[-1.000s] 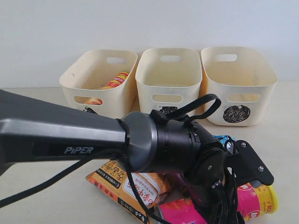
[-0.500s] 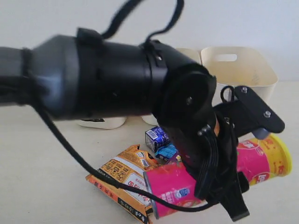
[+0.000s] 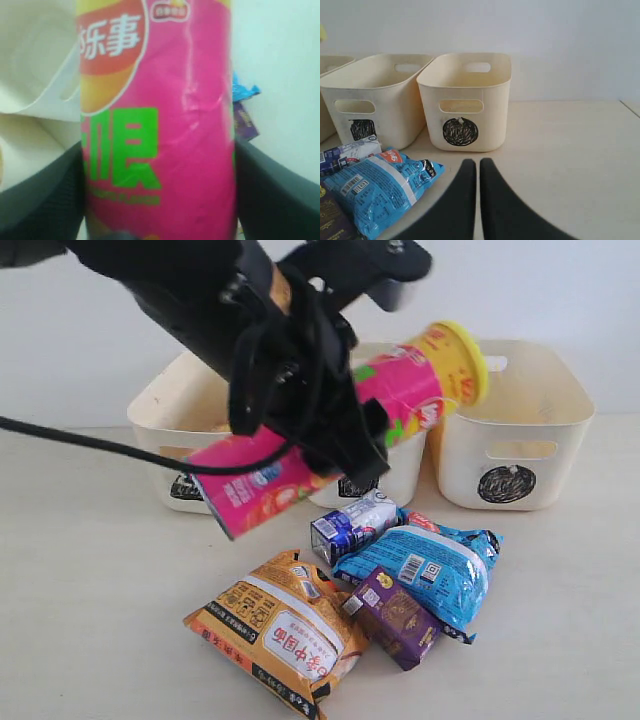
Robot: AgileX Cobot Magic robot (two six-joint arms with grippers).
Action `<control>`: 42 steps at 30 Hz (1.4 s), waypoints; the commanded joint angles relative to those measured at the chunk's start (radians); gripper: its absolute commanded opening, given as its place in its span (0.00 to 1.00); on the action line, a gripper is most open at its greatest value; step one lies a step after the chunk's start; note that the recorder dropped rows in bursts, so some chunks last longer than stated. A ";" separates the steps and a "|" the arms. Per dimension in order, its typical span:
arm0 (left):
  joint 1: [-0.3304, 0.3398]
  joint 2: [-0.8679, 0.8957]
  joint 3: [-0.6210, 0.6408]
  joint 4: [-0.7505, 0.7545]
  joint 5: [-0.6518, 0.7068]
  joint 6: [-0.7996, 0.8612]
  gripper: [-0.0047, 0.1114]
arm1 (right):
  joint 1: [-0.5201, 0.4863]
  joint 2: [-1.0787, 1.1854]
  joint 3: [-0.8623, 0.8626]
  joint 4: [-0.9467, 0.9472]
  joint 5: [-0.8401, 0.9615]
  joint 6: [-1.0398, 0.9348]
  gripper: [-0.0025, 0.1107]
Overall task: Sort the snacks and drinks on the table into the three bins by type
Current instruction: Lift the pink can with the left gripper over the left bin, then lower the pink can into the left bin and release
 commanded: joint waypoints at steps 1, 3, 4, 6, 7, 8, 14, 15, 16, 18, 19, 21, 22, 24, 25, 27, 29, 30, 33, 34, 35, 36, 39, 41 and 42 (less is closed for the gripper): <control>0.111 -0.018 -0.005 0.038 -0.030 -0.012 0.07 | 0.000 -0.005 0.000 0.001 -0.003 -0.002 0.02; 0.166 -0.016 -0.005 0.040 -0.078 -0.012 0.07 | 0.000 -0.005 0.000 0.001 -0.003 -0.002 0.02; 0.194 -0.016 -0.005 0.040 -0.108 -0.012 0.07 | 0.000 -0.005 0.000 0.001 -0.003 -0.002 0.02; 0.244 -0.012 -0.005 0.040 -0.177 -0.017 0.07 | 0.000 -0.005 0.000 0.001 -0.003 -0.002 0.02; 0.263 -0.008 -0.005 0.040 -0.205 -0.017 0.07 | 0.000 -0.005 0.000 0.001 -0.003 -0.002 0.02; 0.290 -0.003 -0.005 0.040 -0.249 -0.022 0.07 | 0.000 -0.005 0.000 0.001 -0.003 -0.002 0.02; 0.396 0.049 -0.005 0.040 -0.433 -0.047 0.07 | 0.000 -0.005 0.000 0.001 -0.003 -0.002 0.02; 0.408 0.061 -0.005 0.040 -0.465 -0.047 0.07 | 0.000 -0.005 0.000 0.001 -0.003 -0.002 0.02; 0.423 0.072 -0.005 0.040 -0.492 -0.050 0.07 | 0.000 -0.005 0.000 0.001 -0.003 -0.002 0.02; 0.449 0.100 -0.005 0.040 -0.557 -0.050 0.07 | 0.000 -0.005 0.000 0.001 -0.003 -0.002 0.02; 0.460 0.115 -0.005 0.040 -0.588 -0.050 0.07 | 0.000 -0.005 0.000 0.001 -0.003 -0.002 0.02; 0.477 0.145 -0.005 0.040 -0.643 -0.050 0.07 | 0.000 -0.005 0.000 0.001 -0.003 -0.002 0.02; 0.486 0.163 -0.005 0.040 -0.673 -0.050 0.07 | 0.000 -0.005 0.000 0.001 -0.003 -0.002 0.02; 0.499 0.200 -0.005 0.040 -0.745 -0.050 0.07 | 0.000 -0.005 0.000 0.001 -0.003 -0.002 0.02; 0.508 0.219 -0.005 0.040 -0.786 -0.050 0.07 | 0.000 -0.005 0.000 0.001 -0.003 -0.002 0.02; 0.523 0.255 -0.005 0.036 -0.858 -0.050 0.07 | 0.000 -0.005 0.000 0.001 -0.003 -0.002 0.02; 0.537 0.292 -0.005 0.036 -0.922 -0.060 0.07 | 0.000 -0.005 0.000 0.001 -0.003 -0.002 0.02; 0.544 0.313 -0.009 0.036 -0.946 -0.065 0.07 | 0.000 -0.005 0.000 0.001 -0.003 -0.002 0.02; 0.567 0.382 -0.050 0.036 -0.948 -0.065 0.07 | 0.000 -0.005 0.000 0.001 -0.003 -0.002 0.02; 0.569 0.399 -0.062 0.036 -0.946 -0.065 0.07 | 0.000 -0.005 0.000 0.001 -0.003 -0.002 0.02; 0.572 0.419 -0.076 0.036 -0.940 -0.065 0.07 | 0.000 -0.005 0.000 0.001 -0.003 -0.002 0.02; 0.574 0.437 -0.087 0.036 -0.941 -0.072 0.07 | 0.000 -0.005 0.000 0.001 -0.003 -0.002 0.02; 0.576 0.479 -0.113 0.036 -0.941 -0.103 0.07 | 0.000 -0.005 0.000 0.001 -0.003 -0.002 0.02; 0.576 0.493 -0.125 0.036 -0.941 -0.108 0.07 | 0.000 -0.005 0.000 0.001 -0.003 -0.002 0.02; 0.576 0.499 -0.127 0.036 -0.941 -0.108 0.07 | 0.000 -0.005 0.000 0.001 -0.003 -0.002 0.02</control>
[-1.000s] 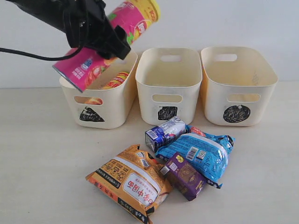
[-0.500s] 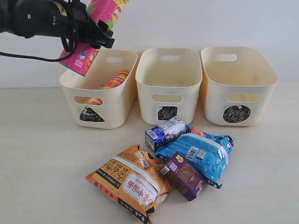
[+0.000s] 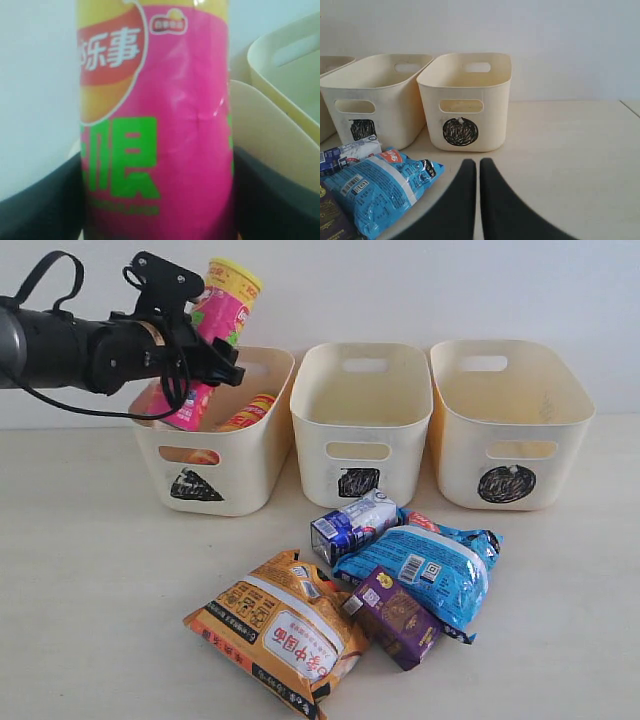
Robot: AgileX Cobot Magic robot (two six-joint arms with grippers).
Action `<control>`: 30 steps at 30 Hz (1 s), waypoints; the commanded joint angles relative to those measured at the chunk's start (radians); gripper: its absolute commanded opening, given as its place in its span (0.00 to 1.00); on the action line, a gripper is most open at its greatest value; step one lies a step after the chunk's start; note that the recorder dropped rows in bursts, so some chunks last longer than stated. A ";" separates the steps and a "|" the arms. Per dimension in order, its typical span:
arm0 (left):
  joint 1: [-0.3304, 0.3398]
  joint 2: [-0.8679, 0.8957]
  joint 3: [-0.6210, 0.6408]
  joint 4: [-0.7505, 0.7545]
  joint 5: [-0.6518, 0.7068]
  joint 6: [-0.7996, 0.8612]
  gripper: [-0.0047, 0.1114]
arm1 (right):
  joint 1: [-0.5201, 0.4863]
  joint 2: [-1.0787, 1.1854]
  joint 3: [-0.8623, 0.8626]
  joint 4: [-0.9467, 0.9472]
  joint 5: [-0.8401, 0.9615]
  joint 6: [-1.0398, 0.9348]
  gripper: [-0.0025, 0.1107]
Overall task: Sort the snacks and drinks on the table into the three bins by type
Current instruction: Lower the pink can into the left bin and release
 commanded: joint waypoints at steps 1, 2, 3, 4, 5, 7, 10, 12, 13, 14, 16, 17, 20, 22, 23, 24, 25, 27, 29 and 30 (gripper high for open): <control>0.001 0.025 -0.032 -0.002 -0.021 -0.024 0.07 | 0.000 -0.005 0.000 0.001 -0.003 -0.002 0.02; 0.001 0.030 -0.034 -0.002 -0.017 -0.024 0.07 | 0.000 -0.005 0.000 0.001 -0.003 -0.002 0.02; 0.001 0.033 -0.038 -0.002 -0.010 -0.024 0.07 | 0.000 -0.005 0.000 0.001 -0.003 -0.002 0.02; 0.002 0.035 -0.042 -0.002 0.002 -0.024 0.08 | 0.000 -0.005 0.000 0.001 -0.003 -0.002 0.02; 0.002 0.035 -0.044 -0.002 0.012 -0.024 0.09 | 0.000 -0.005 0.000 0.001 -0.003 -0.002 0.02; 0.002 0.035 -0.044 -0.002 0.021 -0.024 0.18 | 0.000 -0.005 0.000 0.001 -0.003 -0.002 0.02; 0.002 0.035 -0.044 -0.002 0.039 -0.024 0.36 | 0.000 -0.005 0.000 0.001 -0.003 -0.002 0.02; 0.002 0.035 -0.044 -0.002 0.045 -0.024 0.50 | 0.000 -0.005 0.000 0.001 -0.003 -0.002 0.02; 0.002 0.035 -0.044 -0.002 0.045 -0.024 0.55 | 0.000 -0.005 0.000 0.001 -0.003 -0.002 0.02; 0.002 0.035 -0.044 -0.002 0.045 -0.024 0.60 | 0.000 -0.005 0.000 0.001 -0.003 -0.002 0.02; 0.002 0.035 -0.044 -0.002 0.045 -0.024 0.66 | 0.000 -0.005 0.000 0.001 -0.003 -0.002 0.02; 0.002 0.035 -0.044 -0.002 0.045 -0.024 0.67 | 0.000 -0.005 0.000 0.001 -0.003 -0.002 0.02; 0.002 0.035 -0.044 -0.002 0.045 -0.024 0.68 | 0.000 -0.005 0.000 0.001 -0.003 -0.002 0.02; 0.002 0.035 -0.044 -0.002 0.050 -0.024 0.68 | 0.000 -0.005 0.000 0.001 -0.003 -0.002 0.02; 0.002 0.035 -0.044 -0.002 0.050 -0.024 0.68 | 0.000 -0.005 0.000 0.001 -0.003 -0.002 0.02; 0.002 0.035 -0.044 -0.002 0.053 -0.024 0.68 | 0.000 -0.005 0.000 0.001 -0.003 -0.002 0.02; 0.002 0.035 -0.044 -0.002 0.053 -0.024 0.68 | 0.000 -0.005 0.000 0.001 -0.003 -0.002 0.02; 0.002 0.028 -0.044 -0.002 0.064 -0.024 0.68 | 0.000 -0.005 0.000 0.001 -0.003 -0.002 0.02; 0.002 0.005 -0.044 -0.002 0.098 -0.024 0.68 | 0.000 -0.005 0.000 0.001 -0.003 -0.002 0.02; 0.002 -0.022 -0.044 -0.002 0.134 -0.024 0.68 | 0.000 -0.005 0.000 0.001 -0.003 -0.002 0.02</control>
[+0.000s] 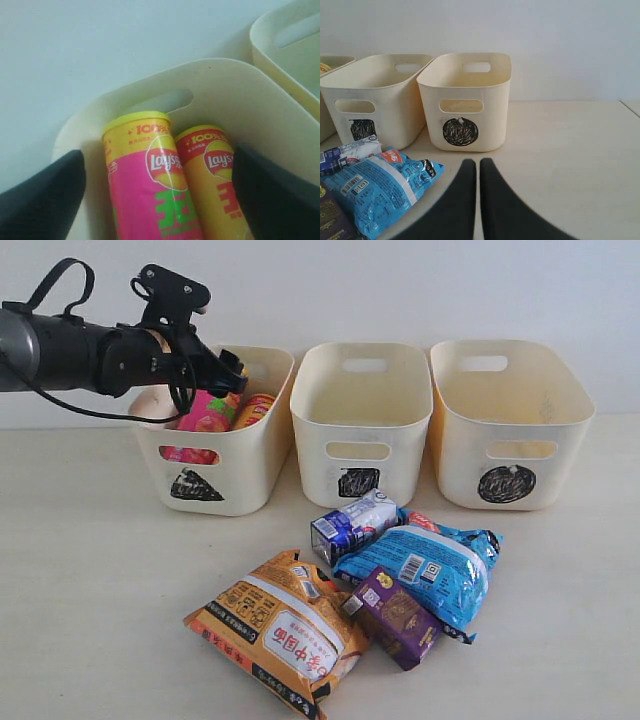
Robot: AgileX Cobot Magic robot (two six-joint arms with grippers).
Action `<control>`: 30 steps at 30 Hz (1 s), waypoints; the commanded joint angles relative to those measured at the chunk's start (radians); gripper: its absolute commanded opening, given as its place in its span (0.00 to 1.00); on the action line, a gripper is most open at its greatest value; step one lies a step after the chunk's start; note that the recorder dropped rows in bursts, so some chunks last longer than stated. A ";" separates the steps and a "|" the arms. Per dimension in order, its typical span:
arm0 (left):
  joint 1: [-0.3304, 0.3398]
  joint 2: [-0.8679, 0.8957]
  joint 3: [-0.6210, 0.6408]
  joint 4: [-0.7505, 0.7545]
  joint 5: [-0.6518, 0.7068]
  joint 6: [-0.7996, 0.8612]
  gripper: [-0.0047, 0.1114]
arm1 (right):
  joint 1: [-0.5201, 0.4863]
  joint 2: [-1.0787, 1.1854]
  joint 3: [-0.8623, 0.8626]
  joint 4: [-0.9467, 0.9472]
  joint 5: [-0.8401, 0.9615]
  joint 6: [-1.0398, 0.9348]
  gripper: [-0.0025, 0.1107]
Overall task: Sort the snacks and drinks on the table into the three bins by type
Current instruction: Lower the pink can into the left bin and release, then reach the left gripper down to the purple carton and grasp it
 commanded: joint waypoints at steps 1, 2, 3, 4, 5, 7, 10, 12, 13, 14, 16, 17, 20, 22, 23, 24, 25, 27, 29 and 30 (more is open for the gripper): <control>0.002 -0.084 -0.006 -0.002 0.106 -0.011 0.64 | 0.000 -0.005 0.000 0.001 -0.003 -0.002 0.02; 0.002 -0.111 -0.006 -0.002 0.147 -0.008 0.59 | 0.000 -0.005 0.000 0.001 -0.003 -0.002 0.02; 0.002 -0.147 -0.006 -0.002 0.210 -0.008 0.47 | 0.000 -0.005 0.000 0.001 -0.003 -0.002 0.02; 0.002 -0.166 -0.006 -0.002 0.247 -0.008 0.40 | 0.000 -0.005 0.000 0.001 -0.003 -0.002 0.02; 0.002 -0.196 -0.006 0.008 0.318 -0.002 0.26 | 0.000 -0.005 0.000 0.001 -0.003 -0.002 0.02; 0.002 -0.231 -0.006 0.008 0.420 0.038 0.09 | 0.000 -0.005 0.000 0.001 -0.003 -0.002 0.02; 0.000 -0.291 0.011 -0.004 0.576 0.110 0.07 | 0.000 -0.005 0.000 0.001 -0.003 -0.002 0.02; 0.000 -0.331 0.051 -0.017 0.628 0.158 0.07 | 0.000 -0.005 0.000 0.001 -0.003 -0.002 0.02; 0.000 -0.348 0.072 -0.032 0.637 0.184 0.07 | 0.000 -0.005 0.000 0.001 -0.003 -0.002 0.02; 0.000 -0.362 0.097 -0.052 0.639 0.209 0.07 | 0.000 -0.005 0.000 0.001 -0.003 -0.002 0.02; 0.000 -0.400 0.153 -0.134 0.641 0.309 0.07 | 0.000 -0.005 0.000 0.001 -0.003 -0.002 0.02; 0.000 -0.418 0.176 -0.179 0.645 0.363 0.07 | 0.000 -0.005 0.000 0.001 -0.003 -0.002 0.02; 0.000 -0.465 0.257 -0.358 0.648 0.576 0.07 | 0.000 -0.005 0.000 0.001 -0.003 -0.002 0.02; 0.000 -0.482 0.296 -0.486 0.670 0.735 0.07 | 0.000 -0.005 0.000 0.001 -0.003 -0.002 0.02; 0.000 -0.489 0.311 -0.552 0.704 0.827 0.07 | 0.000 -0.005 0.000 0.001 -0.003 -0.002 0.02; 0.000 -0.489 0.321 -0.601 0.740 0.896 0.07 | 0.000 -0.005 0.000 0.001 -0.003 -0.002 0.02; 0.000 -0.489 0.328 -0.654 0.792 0.973 0.07 | 0.000 -0.005 0.000 0.001 -0.003 -0.002 0.02; 0.000 -0.489 0.349 -0.777 0.914 1.131 0.07 | 0.000 -0.005 0.000 0.001 -0.003 -0.002 0.02; -0.003 -0.489 0.358 -0.868 0.997 1.183 0.07 | 0.000 -0.005 0.000 0.001 -0.003 -0.002 0.02; -0.009 -0.489 0.358 -0.870 1.017 1.188 0.07 | 0.000 -0.005 0.000 0.001 -0.003 -0.002 0.02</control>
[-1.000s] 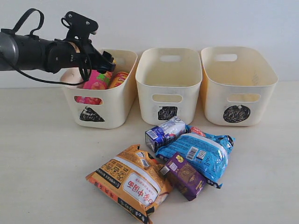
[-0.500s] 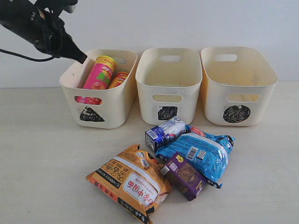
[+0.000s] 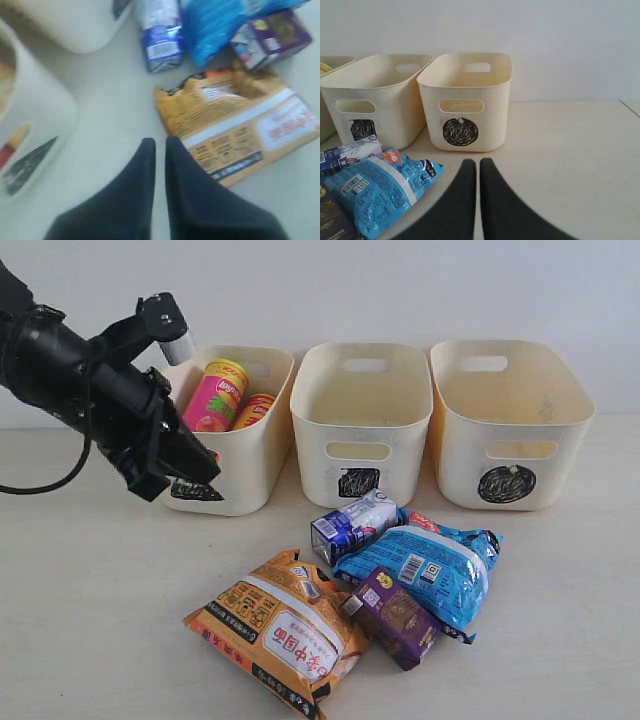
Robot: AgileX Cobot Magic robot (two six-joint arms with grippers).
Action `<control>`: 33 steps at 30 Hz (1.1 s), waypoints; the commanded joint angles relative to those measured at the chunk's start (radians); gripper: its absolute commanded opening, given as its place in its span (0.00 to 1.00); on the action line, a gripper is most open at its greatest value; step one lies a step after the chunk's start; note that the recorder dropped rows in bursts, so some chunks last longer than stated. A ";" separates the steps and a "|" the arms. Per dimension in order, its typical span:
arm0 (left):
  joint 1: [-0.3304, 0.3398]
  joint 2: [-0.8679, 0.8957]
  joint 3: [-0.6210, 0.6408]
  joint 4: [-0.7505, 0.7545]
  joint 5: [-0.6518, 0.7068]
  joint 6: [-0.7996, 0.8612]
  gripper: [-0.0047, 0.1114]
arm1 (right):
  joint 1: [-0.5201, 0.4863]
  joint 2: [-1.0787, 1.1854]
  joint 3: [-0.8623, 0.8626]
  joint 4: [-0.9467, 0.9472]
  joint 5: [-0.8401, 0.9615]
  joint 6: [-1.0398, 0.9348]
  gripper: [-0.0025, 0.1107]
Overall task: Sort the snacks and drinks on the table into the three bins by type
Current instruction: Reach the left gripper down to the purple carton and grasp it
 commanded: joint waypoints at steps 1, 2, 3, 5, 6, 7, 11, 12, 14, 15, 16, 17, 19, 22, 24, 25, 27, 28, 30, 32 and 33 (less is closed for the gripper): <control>-0.019 -0.010 0.008 -0.101 0.117 0.084 0.07 | 0.000 -0.005 0.000 0.001 -0.003 -0.002 0.02; -0.033 -0.010 0.008 -0.096 0.127 0.084 0.07 | 0.000 -0.005 0.000 0.001 -0.003 -0.002 0.02; -0.046 -0.010 0.008 -0.094 0.130 0.084 0.07 | 0.000 -0.005 0.000 0.001 -0.003 -0.002 0.02; -0.107 -0.008 0.008 -0.094 0.101 0.097 0.07 | 0.000 -0.005 0.000 0.001 -0.003 -0.002 0.02; -0.160 -0.008 0.008 -0.092 0.050 0.097 0.07 | 0.000 -0.005 0.000 0.001 -0.003 -0.002 0.02; -0.211 -0.008 0.008 -0.070 0.003 0.097 0.07 | 0.000 -0.005 0.000 0.001 -0.003 -0.002 0.02; -0.319 -0.003 0.008 -0.013 -0.049 0.097 0.07 | 0.000 -0.005 0.000 0.001 -0.003 -0.002 0.02; -0.361 0.007 0.006 -0.004 -0.053 0.097 0.09 | 0.000 -0.005 0.000 0.001 -0.003 -0.002 0.02; -0.416 0.030 0.006 0.025 -0.072 0.097 0.21 | 0.000 -0.005 0.000 0.001 -0.003 -0.002 0.02; -0.452 0.046 0.006 0.067 -0.087 0.097 0.36 | 0.000 -0.005 0.000 0.001 -0.003 -0.002 0.02; -0.466 0.055 0.006 0.090 -0.101 0.097 0.45 | 0.000 -0.005 0.000 0.001 -0.003 -0.002 0.02; -0.491 0.069 0.006 0.113 -0.136 0.097 0.59 | 0.000 -0.005 0.000 0.001 -0.003 -0.002 0.02; -0.526 0.093 0.006 0.157 -0.193 0.097 0.72 | 0.000 -0.005 0.000 0.001 -0.003 -0.002 0.02; -0.554 0.117 0.006 0.254 -0.207 0.067 0.74 | 0.000 -0.005 0.000 0.001 -0.003 -0.002 0.02; -0.558 0.135 0.004 0.299 -0.207 0.029 0.74 | 0.000 -0.005 0.000 0.001 -0.003 -0.002 0.02; -0.558 0.146 0.004 0.306 -0.207 0.005 0.74 | 0.000 -0.005 0.000 0.001 -0.003 -0.002 0.02; -0.558 0.168 -0.011 0.326 -0.207 -0.057 0.74 | 0.000 -0.005 0.000 0.001 -0.003 -0.002 0.02; -0.558 0.181 -0.026 0.337 -0.202 -0.096 0.74 | 0.000 -0.005 0.000 0.001 -0.003 -0.002 0.02; -0.558 0.208 -0.056 0.347 -0.200 -0.131 0.74 | 0.000 -0.005 0.000 0.001 -0.003 -0.002 0.02; -0.558 0.245 -0.105 0.352 -0.189 -0.152 0.74 | 0.000 -0.005 0.000 0.001 -0.003 -0.002 0.02; -0.558 0.263 -0.129 0.365 -0.167 -0.164 0.74 | 0.000 -0.005 0.000 0.001 -0.003 -0.002 0.02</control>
